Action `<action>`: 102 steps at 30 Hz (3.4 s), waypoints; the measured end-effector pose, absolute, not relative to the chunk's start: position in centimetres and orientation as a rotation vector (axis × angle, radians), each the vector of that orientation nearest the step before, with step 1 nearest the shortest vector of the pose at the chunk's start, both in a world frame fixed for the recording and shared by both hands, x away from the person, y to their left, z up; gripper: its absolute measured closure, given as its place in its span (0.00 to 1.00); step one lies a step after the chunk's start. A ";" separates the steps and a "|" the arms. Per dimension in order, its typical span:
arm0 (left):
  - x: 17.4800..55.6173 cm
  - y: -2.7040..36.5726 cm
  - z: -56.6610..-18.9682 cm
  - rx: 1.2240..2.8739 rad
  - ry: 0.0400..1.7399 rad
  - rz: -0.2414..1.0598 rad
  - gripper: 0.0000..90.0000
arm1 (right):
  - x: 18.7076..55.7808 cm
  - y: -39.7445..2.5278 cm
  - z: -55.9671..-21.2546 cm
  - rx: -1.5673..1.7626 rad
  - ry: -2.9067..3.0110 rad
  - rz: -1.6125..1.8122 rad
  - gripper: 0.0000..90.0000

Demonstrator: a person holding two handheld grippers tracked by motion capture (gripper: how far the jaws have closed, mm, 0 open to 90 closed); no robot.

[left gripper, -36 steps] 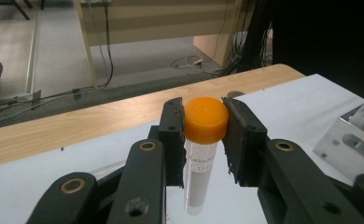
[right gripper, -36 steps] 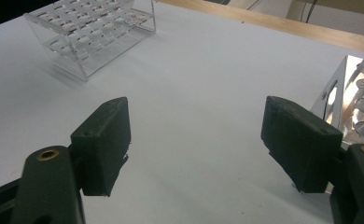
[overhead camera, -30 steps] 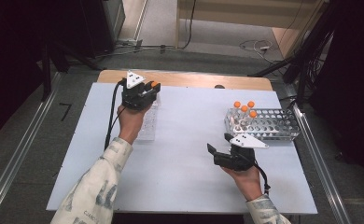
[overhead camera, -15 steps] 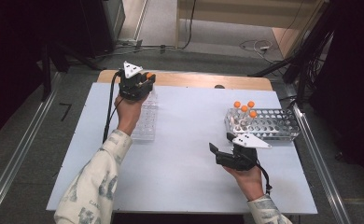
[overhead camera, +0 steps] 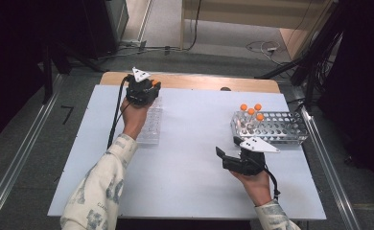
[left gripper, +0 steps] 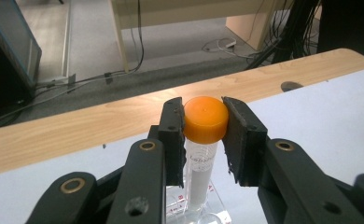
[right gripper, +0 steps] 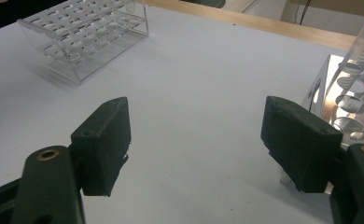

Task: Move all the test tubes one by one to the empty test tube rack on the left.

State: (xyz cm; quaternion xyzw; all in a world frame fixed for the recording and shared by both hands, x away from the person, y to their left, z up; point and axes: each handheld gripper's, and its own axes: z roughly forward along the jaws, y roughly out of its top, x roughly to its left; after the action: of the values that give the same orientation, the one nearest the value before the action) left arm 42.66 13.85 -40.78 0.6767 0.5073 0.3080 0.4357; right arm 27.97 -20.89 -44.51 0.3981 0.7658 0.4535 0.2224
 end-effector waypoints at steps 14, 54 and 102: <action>43.0 13.6 -42.9 1.749 1.290 0.743 0.77 | 28.0 -21.0 -44.7 1.116 2.115 1.249 0.25; 36.7 15.5 -40.9 1.570 1.281 0.725 0.17 | 30.3 -25.4 -44.2 1.294 1.898 1.179 0.29; 29.1 12.5 -43.1 1.644 1.102 0.614 0.17 | 35.6 -27.7 -46.1 1.376 1.724 1.073 0.79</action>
State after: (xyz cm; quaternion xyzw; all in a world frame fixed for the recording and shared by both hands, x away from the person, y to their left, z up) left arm 29.10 12.51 -43.05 0.6827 0.4577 0.2551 0.5093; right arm 35.62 -27.72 -46.13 0.5282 0.6614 0.4119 0.3375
